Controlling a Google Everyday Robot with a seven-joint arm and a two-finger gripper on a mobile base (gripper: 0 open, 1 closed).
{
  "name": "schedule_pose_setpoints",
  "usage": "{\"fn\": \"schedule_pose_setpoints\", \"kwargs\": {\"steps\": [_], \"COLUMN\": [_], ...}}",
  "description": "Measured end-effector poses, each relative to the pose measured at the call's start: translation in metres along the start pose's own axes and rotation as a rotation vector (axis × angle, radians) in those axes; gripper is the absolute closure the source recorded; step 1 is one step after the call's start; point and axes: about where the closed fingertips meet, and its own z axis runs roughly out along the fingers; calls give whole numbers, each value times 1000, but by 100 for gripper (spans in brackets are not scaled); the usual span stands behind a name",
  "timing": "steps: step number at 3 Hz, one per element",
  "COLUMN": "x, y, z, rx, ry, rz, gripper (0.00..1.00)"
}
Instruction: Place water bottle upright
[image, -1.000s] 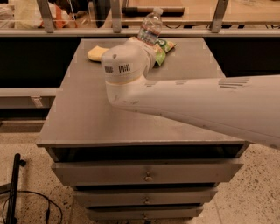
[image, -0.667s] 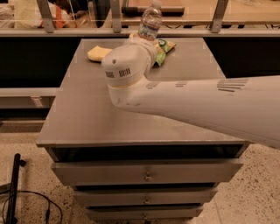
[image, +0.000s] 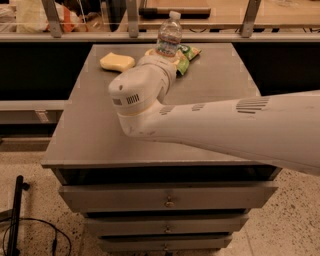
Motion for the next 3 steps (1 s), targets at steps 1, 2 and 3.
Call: {"fn": "schedule_pose_setpoints", "kwargs": {"steps": [1,2,3], "x": [1,3,1], "y": [1,5,6], "z": [-1,-9,-18], "rx": [10,23,27], "ry": [61,178,209], "rz": [-62,-160,-214], "gripper": [100,100,100]}}
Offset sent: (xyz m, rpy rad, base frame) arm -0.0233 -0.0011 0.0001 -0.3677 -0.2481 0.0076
